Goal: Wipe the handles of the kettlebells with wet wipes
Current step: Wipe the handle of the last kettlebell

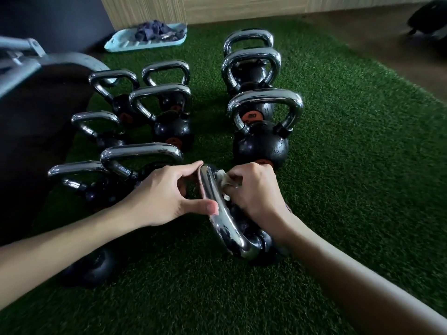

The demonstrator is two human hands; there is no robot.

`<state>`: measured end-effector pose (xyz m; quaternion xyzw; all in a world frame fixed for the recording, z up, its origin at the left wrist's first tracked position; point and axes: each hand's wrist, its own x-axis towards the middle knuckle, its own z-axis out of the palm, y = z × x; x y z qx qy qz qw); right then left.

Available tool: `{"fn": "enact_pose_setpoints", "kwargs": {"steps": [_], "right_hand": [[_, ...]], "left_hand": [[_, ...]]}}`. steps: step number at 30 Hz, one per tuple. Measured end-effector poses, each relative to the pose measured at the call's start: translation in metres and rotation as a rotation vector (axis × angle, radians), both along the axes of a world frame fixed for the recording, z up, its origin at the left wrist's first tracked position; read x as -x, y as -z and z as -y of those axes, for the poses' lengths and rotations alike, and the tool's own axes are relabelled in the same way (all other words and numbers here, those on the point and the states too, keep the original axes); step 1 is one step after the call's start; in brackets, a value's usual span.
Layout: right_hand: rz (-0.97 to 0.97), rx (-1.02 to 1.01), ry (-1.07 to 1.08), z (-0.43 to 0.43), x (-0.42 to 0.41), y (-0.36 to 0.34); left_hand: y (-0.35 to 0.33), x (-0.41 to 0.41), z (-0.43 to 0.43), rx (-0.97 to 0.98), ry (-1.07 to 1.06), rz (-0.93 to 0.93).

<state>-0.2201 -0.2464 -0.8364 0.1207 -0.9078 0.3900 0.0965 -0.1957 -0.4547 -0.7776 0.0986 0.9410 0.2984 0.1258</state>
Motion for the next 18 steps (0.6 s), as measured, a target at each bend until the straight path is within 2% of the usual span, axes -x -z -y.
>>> {"fn": "enact_pose_setpoints", "kwargs": {"steps": [4,9,15,18], "right_hand": [[0.044,0.038,0.060,-0.029,-0.004,0.002],[0.166,0.191,0.244,-0.092,-0.016,-0.013],[0.170,0.328,0.437,-0.162,-0.040,-0.027],[0.152,0.366,0.444,-0.177,-0.055,-0.032]], "left_hand": [[-0.012,0.005,-0.018,0.014,0.064,-0.067],[-0.035,0.022,-0.066,0.210,0.145,-0.159],[-0.047,0.041,-0.149,0.387,0.289,-0.316],[-0.060,0.051,-0.143,0.422,0.423,-0.268]]}}
